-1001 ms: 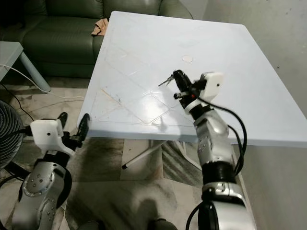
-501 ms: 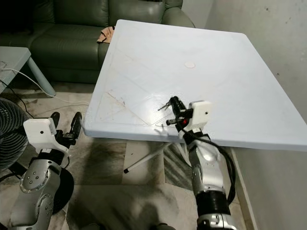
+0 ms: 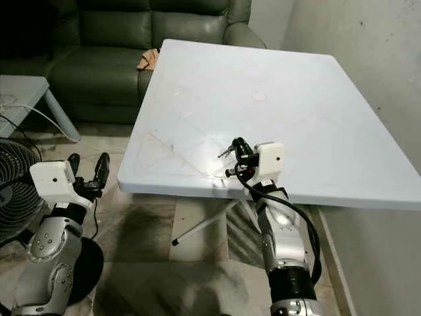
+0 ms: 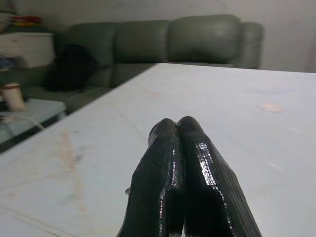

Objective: Hang keys on a hook

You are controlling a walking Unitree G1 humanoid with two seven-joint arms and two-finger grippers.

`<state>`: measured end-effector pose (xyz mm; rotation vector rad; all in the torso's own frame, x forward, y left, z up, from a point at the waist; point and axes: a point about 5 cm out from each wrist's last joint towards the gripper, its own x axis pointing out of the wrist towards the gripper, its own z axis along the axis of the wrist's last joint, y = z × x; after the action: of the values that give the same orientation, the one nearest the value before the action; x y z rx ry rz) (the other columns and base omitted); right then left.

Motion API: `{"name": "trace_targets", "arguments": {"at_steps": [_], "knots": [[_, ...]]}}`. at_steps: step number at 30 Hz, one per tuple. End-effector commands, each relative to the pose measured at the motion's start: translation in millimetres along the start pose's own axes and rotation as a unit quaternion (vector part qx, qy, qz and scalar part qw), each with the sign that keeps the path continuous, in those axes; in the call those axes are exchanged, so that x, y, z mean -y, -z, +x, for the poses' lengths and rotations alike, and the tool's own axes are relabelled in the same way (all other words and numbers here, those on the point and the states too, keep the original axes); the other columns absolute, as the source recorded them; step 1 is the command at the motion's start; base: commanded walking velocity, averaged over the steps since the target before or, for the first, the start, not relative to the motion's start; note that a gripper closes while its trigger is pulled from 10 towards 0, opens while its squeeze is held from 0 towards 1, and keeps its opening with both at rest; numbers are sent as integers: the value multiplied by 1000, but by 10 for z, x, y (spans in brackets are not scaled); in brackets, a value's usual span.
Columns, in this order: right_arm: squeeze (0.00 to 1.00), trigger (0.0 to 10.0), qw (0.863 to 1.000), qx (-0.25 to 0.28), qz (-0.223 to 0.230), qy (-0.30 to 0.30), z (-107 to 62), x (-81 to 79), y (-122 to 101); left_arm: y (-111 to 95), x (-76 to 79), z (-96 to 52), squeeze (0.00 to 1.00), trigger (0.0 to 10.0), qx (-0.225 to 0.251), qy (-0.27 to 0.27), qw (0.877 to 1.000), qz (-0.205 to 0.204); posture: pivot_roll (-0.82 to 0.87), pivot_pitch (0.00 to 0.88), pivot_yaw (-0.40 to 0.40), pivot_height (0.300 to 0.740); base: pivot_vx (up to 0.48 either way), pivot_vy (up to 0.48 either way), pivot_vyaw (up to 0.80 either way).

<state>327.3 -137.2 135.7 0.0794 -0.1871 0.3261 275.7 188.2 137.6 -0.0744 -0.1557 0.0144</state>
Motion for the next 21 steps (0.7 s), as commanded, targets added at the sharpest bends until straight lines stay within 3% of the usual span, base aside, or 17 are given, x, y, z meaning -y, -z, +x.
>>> {"name": "trace_targets", "arguments": {"at_steps": [1,21], "knots": [[0,10000,1000,-18,-2,12,-23,24,48,-10,-31,22,0,10000,3,-1,1000,0,-51,29,-29,740,0,0,-788],[0,10000,999,-29,-25,20,-38,-17,87,51,-108,98,0,10000,-4,-6,1000,5,-70,0,-20,740,0,0,-784]]}}
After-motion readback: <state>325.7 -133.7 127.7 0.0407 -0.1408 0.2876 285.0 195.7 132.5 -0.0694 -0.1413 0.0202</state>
